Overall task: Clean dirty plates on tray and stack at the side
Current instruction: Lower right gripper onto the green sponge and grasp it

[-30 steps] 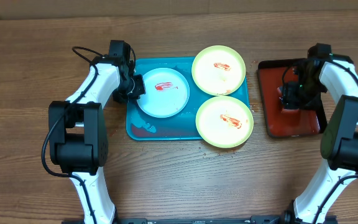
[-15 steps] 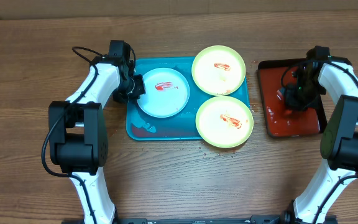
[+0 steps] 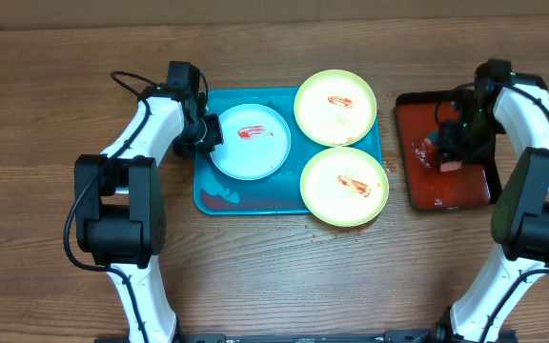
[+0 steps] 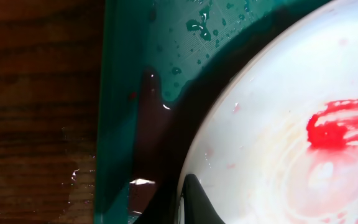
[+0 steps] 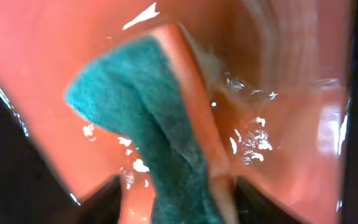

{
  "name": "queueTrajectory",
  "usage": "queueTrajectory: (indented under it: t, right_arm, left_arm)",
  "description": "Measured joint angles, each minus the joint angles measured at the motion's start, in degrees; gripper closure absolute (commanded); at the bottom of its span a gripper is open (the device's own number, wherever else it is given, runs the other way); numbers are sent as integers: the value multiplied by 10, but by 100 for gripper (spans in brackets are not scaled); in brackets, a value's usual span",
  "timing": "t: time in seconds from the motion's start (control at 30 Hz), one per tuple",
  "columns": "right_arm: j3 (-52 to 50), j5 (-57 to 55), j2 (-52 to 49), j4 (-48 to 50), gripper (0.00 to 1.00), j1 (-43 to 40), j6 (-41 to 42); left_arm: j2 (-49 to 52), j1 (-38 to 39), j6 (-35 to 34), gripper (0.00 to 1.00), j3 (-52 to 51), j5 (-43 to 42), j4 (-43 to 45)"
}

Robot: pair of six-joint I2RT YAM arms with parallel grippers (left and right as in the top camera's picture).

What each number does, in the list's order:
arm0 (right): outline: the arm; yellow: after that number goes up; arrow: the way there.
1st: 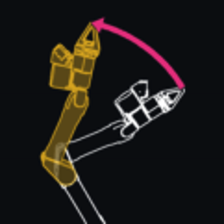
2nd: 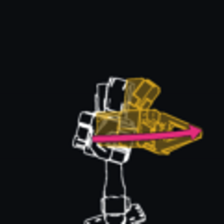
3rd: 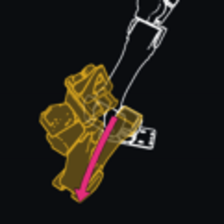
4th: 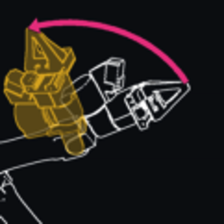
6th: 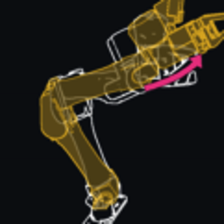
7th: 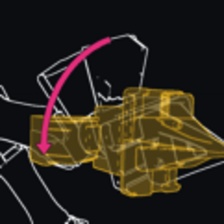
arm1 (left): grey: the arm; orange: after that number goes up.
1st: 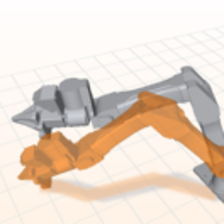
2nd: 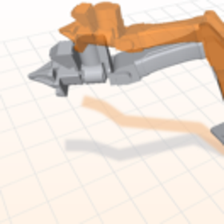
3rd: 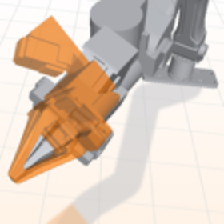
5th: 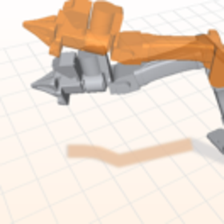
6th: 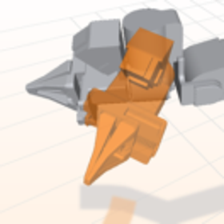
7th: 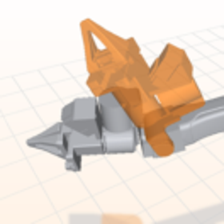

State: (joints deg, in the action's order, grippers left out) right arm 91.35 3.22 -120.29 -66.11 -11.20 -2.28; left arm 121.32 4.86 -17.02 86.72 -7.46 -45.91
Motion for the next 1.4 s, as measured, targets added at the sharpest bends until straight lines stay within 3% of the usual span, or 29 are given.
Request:
queueTrajectory:
  t: [0.17, 0.43, 0.5, 0.53, 0.57, 0.6, 0.63, 1.13, 1.17, 1.3, 1.4]
  right_arm:
    - [1, 4, 0, 43, 17, 8, -22]
    - [2, 5, -7, 91, 19, 19, -65]
    - [2, 6, -15, 92, 25, 19, -71]
    - [2, 6, -19, 95, 37, 19, -73]
    - [2, 6, -26, 100, 69, 19, -81]
    - [2, 7, -29, 100, 86, 19, -80]
    - [2, 6, -33, 101, 96, 19, -81]
    - [21, 39, -39, 42, 96, 19, -31]
    - [35, 43, -40, 25, 93, 19, -28]
    - [92, 53, -41, -29, 28, 19, -22]
    - [134, 56, -41, -52, 23, 18, -22]
  left_arm:
    - [0, 0, 0, 96, 0, 0, 5]
    - [0, 0, 0, 96, 0, 0, 10]
    - [0, 0, 0, 96, 0, 0, 10]
    - [0, 0, 0, 96, 0, 0, 10]
    - [0, 0, 0, 96, 0, 0, 10]
    - [0, 0, 0, 96, 0, 0, 10]
    - [0, 0, 0, 96, 0, 0, 10]
    - [0, 0, 0, 96, 0, 0, 14]
    - [0, 0, 0, 96, 0, 0, 14]
    - [0, 0, 0, 96, 0, 0, 14]
    - [0, 0, 0, 96, 0, 0, 14]
